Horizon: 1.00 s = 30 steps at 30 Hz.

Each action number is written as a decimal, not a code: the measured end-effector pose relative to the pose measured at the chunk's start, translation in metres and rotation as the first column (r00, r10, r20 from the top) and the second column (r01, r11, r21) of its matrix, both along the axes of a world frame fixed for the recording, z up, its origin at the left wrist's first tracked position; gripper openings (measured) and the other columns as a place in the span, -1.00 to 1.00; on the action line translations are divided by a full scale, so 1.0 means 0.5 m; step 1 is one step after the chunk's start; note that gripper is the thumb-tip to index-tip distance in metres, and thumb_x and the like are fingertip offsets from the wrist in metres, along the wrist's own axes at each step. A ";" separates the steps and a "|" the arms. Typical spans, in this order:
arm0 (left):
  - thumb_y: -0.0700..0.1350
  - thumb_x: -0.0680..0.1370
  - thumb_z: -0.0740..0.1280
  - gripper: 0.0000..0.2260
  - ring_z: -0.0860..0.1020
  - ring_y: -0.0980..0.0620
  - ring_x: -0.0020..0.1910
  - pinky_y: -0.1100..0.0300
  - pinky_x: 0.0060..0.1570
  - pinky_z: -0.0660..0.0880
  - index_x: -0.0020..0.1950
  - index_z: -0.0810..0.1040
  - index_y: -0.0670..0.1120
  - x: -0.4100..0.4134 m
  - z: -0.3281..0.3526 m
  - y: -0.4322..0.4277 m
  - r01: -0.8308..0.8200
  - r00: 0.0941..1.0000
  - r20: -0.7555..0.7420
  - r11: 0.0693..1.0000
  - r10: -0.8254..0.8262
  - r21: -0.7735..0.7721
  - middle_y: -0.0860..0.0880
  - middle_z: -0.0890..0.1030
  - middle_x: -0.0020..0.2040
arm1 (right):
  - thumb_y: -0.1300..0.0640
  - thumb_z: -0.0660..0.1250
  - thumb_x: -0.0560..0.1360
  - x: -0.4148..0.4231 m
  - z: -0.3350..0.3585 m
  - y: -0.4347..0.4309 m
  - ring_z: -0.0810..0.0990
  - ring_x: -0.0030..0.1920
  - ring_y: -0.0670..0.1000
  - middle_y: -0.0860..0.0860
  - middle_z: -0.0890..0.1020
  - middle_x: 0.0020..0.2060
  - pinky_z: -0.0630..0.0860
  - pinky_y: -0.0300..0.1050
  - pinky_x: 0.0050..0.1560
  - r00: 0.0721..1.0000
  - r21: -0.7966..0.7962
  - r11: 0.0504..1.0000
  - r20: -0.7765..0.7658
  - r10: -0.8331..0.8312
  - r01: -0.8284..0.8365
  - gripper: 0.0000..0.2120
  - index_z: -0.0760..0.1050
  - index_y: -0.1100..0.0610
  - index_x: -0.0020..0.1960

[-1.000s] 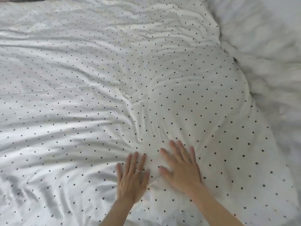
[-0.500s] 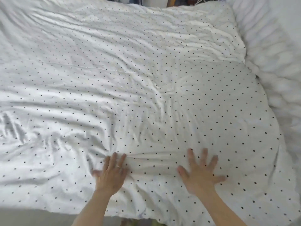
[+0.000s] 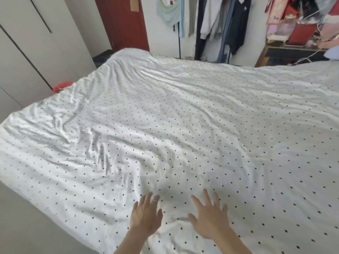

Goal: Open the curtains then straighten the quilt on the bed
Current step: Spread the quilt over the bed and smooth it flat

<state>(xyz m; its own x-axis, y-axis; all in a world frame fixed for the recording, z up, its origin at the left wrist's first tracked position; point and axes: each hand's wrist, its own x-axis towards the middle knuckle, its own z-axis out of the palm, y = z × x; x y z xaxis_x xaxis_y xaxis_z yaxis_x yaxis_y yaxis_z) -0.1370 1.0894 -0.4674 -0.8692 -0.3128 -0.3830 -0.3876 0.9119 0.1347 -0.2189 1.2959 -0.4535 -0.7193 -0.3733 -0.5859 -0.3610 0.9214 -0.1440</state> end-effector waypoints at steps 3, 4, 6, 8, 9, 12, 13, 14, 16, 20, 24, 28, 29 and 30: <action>0.15 0.61 0.06 -0.47 -0.11 0.02 0.58 -0.11 0.52 -0.09 0.57 0.03 0.21 -0.019 -0.031 -0.042 0.016 1.000 -0.015 1.000 -0.016 -0.003 0.05 -0.06 0.61 | -0.36 -0.06 0.55 -0.014 -0.057 -0.045 -0.38 0.53 0.22 -0.03 -0.34 0.57 -0.12 0.39 0.45 0.999 -0.062 0.998 -0.023 0.024 -0.025 -0.36 -0.16 -0.28 0.57; 0.16 0.61 0.05 -0.48 -0.16 0.01 0.58 -0.13 0.51 -0.14 0.57 0.01 0.23 -0.019 -0.044 -0.060 0.016 1.000 -0.011 1.000 -0.016 0.001 0.06 -0.10 0.62 | -0.38 -0.08 0.54 -0.014 -0.075 -0.059 -0.39 0.53 0.20 -0.06 -0.33 0.57 -0.13 0.37 0.46 1.000 -0.084 0.996 -0.012 0.023 -0.024 -0.36 -0.18 -0.31 0.56; 0.17 0.60 0.02 -0.47 -0.22 0.00 0.57 -0.20 0.49 -0.18 0.56 -0.03 0.27 0.004 -0.079 -0.123 -0.053 0.999 0.006 0.999 0.053 0.013 0.10 -0.16 0.61 | -0.42 -0.11 0.52 -0.025 -0.115 -0.109 -0.38 0.54 0.14 -0.10 -0.33 0.57 -0.14 0.32 0.49 0.999 -0.139 0.989 -0.025 0.041 -0.044 -0.37 -0.23 -0.36 0.53; 0.22 0.59 -0.02 -0.47 -0.22 -0.01 0.57 -0.30 0.44 -0.14 0.55 -0.10 0.31 0.048 -0.119 -0.207 -0.158 0.986 0.061 0.987 0.157 0.011 0.16 -0.18 0.60 | -0.43 -0.12 0.51 -0.058 -0.135 -0.167 -0.36 0.55 0.09 -0.12 -0.30 0.57 -0.16 0.26 0.51 0.997 -0.204 0.978 -0.074 0.028 -0.043 -0.37 -0.26 -0.40 0.51; 0.26 0.58 -0.04 -0.47 -0.18 0.00 0.57 -0.33 0.40 -0.08 0.54 -0.13 0.34 0.081 -0.137 -0.249 -0.225 0.968 0.118 0.974 0.222 0.013 0.20 -0.16 0.60 | -0.44 -0.13 0.51 -0.078 -0.141 -0.202 -0.35 0.55 0.07 -0.12 -0.29 0.58 -0.16 0.23 0.51 0.994 -0.231 0.973 -0.109 0.002 -0.027 -0.38 -0.27 -0.41 0.50; 0.34 0.53 -0.04 -0.48 -0.05 0.09 0.56 -0.28 0.32 0.11 0.48 -0.10 0.45 0.202 -0.190 -0.376 -0.378 0.897 0.254 0.926 0.362 0.016 0.33 -0.06 0.56 | -0.49 -0.16 0.47 -0.080 -0.180 -0.347 -0.31 0.56 0.07 -0.15 -0.28 0.58 -0.12 0.30 0.47 0.992 -0.273 0.962 -0.120 -0.022 -0.012 -0.40 -0.34 -0.48 0.43; 0.34 0.53 -0.03 -0.49 0.03 0.08 0.54 -0.27 0.31 0.14 0.48 -0.03 0.45 0.238 -0.196 -0.415 -0.431 0.863 0.297 0.902 0.409 0.008 0.34 -0.01 0.55 | -0.52 -0.14 0.44 -0.034 -0.205 -0.395 -0.31 0.56 0.08 -0.18 -0.29 0.56 -0.13 0.37 0.42 0.994 -0.268 0.960 -0.101 0.048 -0.074 -0.39 -0.31 -0.52 0.41; 0.31 0.54 -0.01 -0.52 0.16 0.05 0.51 -0.24 0.31 0.20 0.48 0.05 0.44 0.272 -0.194 -0.455 -0.483 0.823 0.337 0.876 0.456 -0.006 0.30 0.08 0.54 | -0.55 -0.07 0.40 0.037 -0.231 -0.428 -0.28 0.56 0.10 -0.18 -0.26 0.57 -0.13 0.43 0.36 0.976 -0.272 0.940 -0.125 0.176 -0.204 -0.35 -0.22 -0.54 0.43; 0.20 0.55 0.04 -0.54 0.39 -0.04 0.38 -0.14 0.28 0.34 0.48 0.20 0.36 0.332 -0.178 -0.524 -0.563 0.755 0.368 0.824 0.543 -0.062 0.15 0.32 0.48 | -0.54 0.13 0.32 0.184 -0.264 -0.447 -0.04 0.57 0.16 -0.04 0.08 0.60 0.03 0.56 0.29 0.869 -0.273 0.825 -0.164 0.468 -0.495 -0.33 0.15 -0.51 0.42; 0.05 0.60 0.14 -0.56 0.40 -0.07 0.36 -0.02 0.24 0.41 0.50 0.28 0.11 0.332 -0.130 -0.556 -0.558 0.810 0.154 0.824 0.566 -0.097 0.03 0.35 0.46 | -0.34 0.15 0.35 0.257 -0.251 -0.446 -0.30 0.55 0.18 -0.15 0.05 0.59 -0.24 0.54 0.33 0.669 -0.187 0.644 -0.138 0.730 -0.742 -0.45 0.36 -0.40 0.35; 0.09 0.62 0.13 -0.46 0.09 -0.04 0.55 -0.02 0.48 0.13 0.58 0.08 0.11 0.209 -0.121 -0.450 -0.359 0.918 -0.135 0.926 0.374 0.120 0.03 0.05 0.61 | -0.41 0.08 0.43 0.192 -0.173 -0.432 0.09 0.54 -0.14 -0.31 0.39 0.40 -0.06 -0.05 0.48 0.888 -0.422 0.822 0.081 0.453 -0.381 -0.45 0.66 -0.12 0.08; 0.23 0.61 -0.01 -0.45 -0.24 0.01 0.57 -0.07 0.52 -0.19 0.58 -0.11 0.26 0.084 -0.145 -0.325 -0.056 0.988 -0.134 0.990 0.074 0.132 0.09 -0.24 0.60 | -0.34 0.14 0.53 0.119 -0.142 -0.307 0.01 0.57 0.00 -0.19 0.22 0.54 0.15 0.01 0.47 0.985 -0.461 0.881 -0.172 0.026 -0.104 -0.53 0.40 -0.27 0.39; 0.27 0.60 -0.03 -0.44 -0.27 0.01 0.56 -0.10 0.51 -0.21 0.57 -0.13 0.27 0.063 -0.151 -0.299 -0.025 0.992 -0.119 0.992 0.040 0.127 0.09 -0.25 0.60 | -0.42 0.04 0.50 0.102 -0.149 -0.270 -0.23 0.57 0.02 -0.20 -0.08 0.59 0.07 0.16 0.49 0.981 -0.357 0.931 -0.193 0.005 -0.075 -0.43 0.14 -0.38 0.49; 0.30 0.58 -0.04 -0.43 -0.28 0.00 0.56 -0.15 0.50 -0.22 0.56 -0.14 0.29 0.049 -0.158 -0.278 -0.008 0.996 -0.090 0.993 0.019 0.118 0.09 -0.25 0.60 | -0.49 -0.06 0.45 0.084 -0.153 -0.238 -0.40 0.53 0.05 -0.21 -0.32 0.55 -0.02 0.28 0.48 0.983 -0.222 0.973 -0.181 0.015 -0.056 -0.35 -0.13 -0.44 0.50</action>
